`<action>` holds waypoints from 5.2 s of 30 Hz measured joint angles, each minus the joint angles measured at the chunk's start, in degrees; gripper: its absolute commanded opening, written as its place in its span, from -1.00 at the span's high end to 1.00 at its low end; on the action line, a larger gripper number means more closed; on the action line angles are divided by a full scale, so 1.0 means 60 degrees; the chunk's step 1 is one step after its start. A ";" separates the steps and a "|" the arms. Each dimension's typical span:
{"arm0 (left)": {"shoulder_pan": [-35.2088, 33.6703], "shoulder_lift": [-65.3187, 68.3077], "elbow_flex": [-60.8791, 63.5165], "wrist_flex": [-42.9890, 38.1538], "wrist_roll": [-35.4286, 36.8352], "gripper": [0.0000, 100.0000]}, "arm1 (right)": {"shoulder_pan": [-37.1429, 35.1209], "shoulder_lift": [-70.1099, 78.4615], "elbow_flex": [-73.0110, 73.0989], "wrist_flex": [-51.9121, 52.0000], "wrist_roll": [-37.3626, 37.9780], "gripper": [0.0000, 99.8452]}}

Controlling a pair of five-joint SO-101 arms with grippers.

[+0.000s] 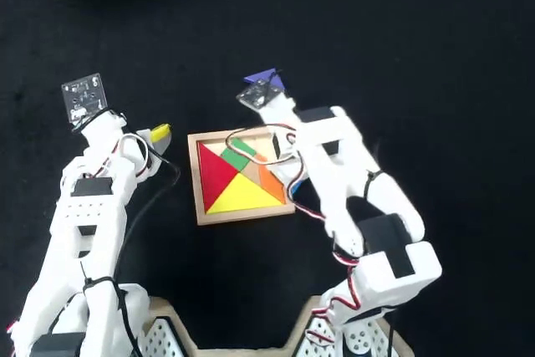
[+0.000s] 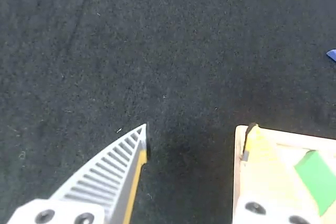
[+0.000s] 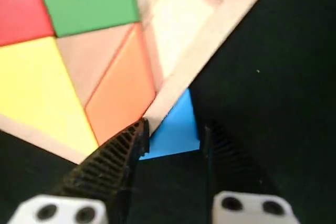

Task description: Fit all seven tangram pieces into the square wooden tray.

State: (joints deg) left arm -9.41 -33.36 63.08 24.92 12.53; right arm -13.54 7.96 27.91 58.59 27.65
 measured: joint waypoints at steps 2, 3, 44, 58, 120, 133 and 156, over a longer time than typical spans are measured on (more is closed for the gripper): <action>0.0000 0.0000 0.0000 0.0000 0.0000 0.41 | 0.0132 0.0000 0.0000 0.0000 0.0000 0.67; 0.0000 0.0000 0.0000 0.0000 0.0000 0.41 | 0.0190 0.0000 0.0000 -0.0015 0.0000 0.67; 0.0029 0.0000 0.0000 0.0000 0.0000 0.41 | 0.0923 -0.0806 -0.0015 0.0952 0.0366 0.67; 0.0029 0.0000 0.0000 0.0000 0.0000 0.41 | 0.0791 -0.0806 0.0777 -0.0059 0.0366 0.67; -0.0498 -0.0132 0.0410 -0.0484 0.0689 0.42 | -0.2432 0.0967 -0.3604 0.0674 -0.5509 0.98; -0.0498 -0.0132 0.0425 -0.0527 0.0718 0.42 | -0.2110 -0.0234 -0.1714 0.0938 -0.2256 0.98; -0.0498 -0.0132 0.0777 -0.1128 0.0747 0.42 | -0.2579 0.2505 -0.4249 0.1348 -0.1509 0.98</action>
State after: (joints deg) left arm -12.40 -34.15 67.74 18.15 17.01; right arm -29.01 22.99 2.42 66.68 18.59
